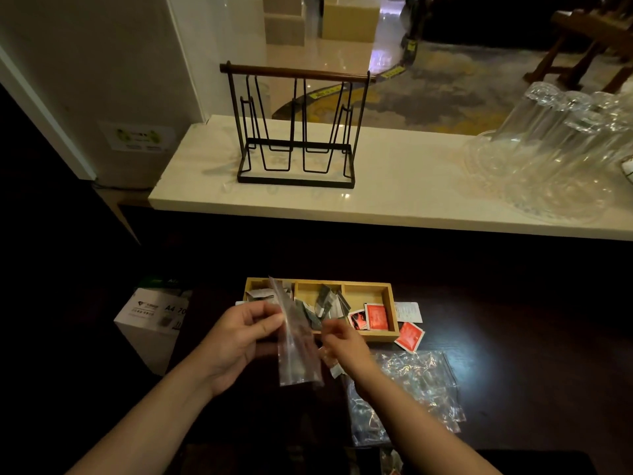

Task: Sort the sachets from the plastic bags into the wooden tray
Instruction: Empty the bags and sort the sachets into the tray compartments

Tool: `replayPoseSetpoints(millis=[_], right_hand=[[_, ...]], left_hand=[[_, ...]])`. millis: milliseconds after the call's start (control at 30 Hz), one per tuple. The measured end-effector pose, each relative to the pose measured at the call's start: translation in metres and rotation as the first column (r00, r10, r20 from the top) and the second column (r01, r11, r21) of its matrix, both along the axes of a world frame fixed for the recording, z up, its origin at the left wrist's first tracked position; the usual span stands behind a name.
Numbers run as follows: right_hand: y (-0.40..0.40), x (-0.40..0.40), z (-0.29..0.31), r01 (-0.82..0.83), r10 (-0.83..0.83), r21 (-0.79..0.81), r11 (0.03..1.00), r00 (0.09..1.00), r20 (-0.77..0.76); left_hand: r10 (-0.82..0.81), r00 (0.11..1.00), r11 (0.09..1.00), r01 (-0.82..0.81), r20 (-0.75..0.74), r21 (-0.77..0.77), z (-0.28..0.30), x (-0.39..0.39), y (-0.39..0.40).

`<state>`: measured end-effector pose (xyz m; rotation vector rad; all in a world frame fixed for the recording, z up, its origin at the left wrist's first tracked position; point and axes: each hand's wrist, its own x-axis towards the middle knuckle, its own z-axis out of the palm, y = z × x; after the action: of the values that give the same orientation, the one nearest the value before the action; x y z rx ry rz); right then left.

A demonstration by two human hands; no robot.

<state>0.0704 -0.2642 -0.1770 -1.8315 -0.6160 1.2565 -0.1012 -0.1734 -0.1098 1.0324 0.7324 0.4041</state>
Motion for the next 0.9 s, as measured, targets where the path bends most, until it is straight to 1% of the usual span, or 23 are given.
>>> replayPoseSetpoints(millis=[33,67,100,133,167,200,233,267,300,367,433,500,600,733,800,900], right_hand=[[0.003,-0.001,0.006,-0.004,-0.006,0.069,0.998,0.988,0.152],[0.005,-0.002,0.015,-0.026,-0.012,0.172,0.985,0.976,0.217],[0.007,-0.005,0.027,-0.077,0.016,0.264,0.961,0.973,0.229],[0.008,-0.010,0.039,-0.159,0.081,0.324,0.933,0.967,0.243],[0.009,-0.015,0.049,-0.262,0.162,0.334,0.905,0.941,0.299],[0.009,-0.021,0.054,-0.359,0.228,0.308,0.881,0.893,0.389],[0.009,-0.026,0.054,-0.422,0.256,0.276,0.863,0.839,0.481],[0.009,-0.031,0.053,-0.455,0.257,0.247,0.855,0.788,0.560],[0.008,-0.036,0.050,-0.469,0.255,0.222,0.855,0.752,0.608],[0.007,-0.044,0.042,-0.476,0.264,0.172,0.862,0.713,0.650],[0.007,-0.047,0.034,-0.472,0.283,0.136,0.871,0.708,0.647],[0.009,-0.047,0.029,-0.451,0.295,0.136,0.882,0.753,0.589],[0.013,-0.040,0.024,-0.390,0.310,0.133,0.911,0.862,0.401],[0.017,-0.031,0.017,-0.322,0.286,0.143,0.936,0.931,0.226],[0.017,-0.029,0.017,-0.292,0.260,0.148,0.945,0.944,0.203],[0.016,-0.027,0.017,-0.283,0.250,0.135,0.950,0.943,0.218]], left_hand=[[0.036,0.999,0.999,-0.036,-0.016,-0.001,0.000,0.004,-0.004],[0.081,0.996,0.997,-0.081,-0.044,0.001,-0.002,0.007,-0.007],[0.128,0.989,0.992,-0.127,-0.075,0.011,-0.005,0.010,-0.010],[0.168,0.981,0.986,-0.167,-0.099,0.016,-0.008,0.012,-0.013],[0.199,0.974,0.980,-0.199,-0.112,0.014,-0.011,0.012,-0.016],[0.224,0.967,0.974,-0.225,-0.121,0.007,-0.014,0.012,-0.018],[0.244,0.961,0.969,-0.246,-0.134,0.001,-0.017,0.011,-0.019],[0.258,0.954,0.965,-0.261,-0.151,-0.002,-0.020,0.010,-0.021],[0.267,0.947,0.963,-0.271,-0.179,0.003,-0.024,0.009,-0.021],[0.273,0.929,0.960,-0.278,-0.250,0.015,-0.034,0.008,-0.023],[0.281,0.911,0.955,-0.298,-0.302,-0.011,-0.042,0.006,-0.025],[0.275,0.907,0.952,-0.304,-0.319,-0.044,-0.046,0.005,-0.026],[0.250,0.917,0.954,-0.288,-0.310,-0.082,-0.048,0.002,-0.023],[0.238,0.924,0.960,-0.270,-0.301,-0.070,-0.048,0.003,-0.020],[0.232,0.927,0.964,-0.261,-0.295,-0.060,-0.047,0.005,-0.020],[0.224,0.927,0.968,-0.248,-0.302,-0.043,-0.047,0.008,-0.020]])
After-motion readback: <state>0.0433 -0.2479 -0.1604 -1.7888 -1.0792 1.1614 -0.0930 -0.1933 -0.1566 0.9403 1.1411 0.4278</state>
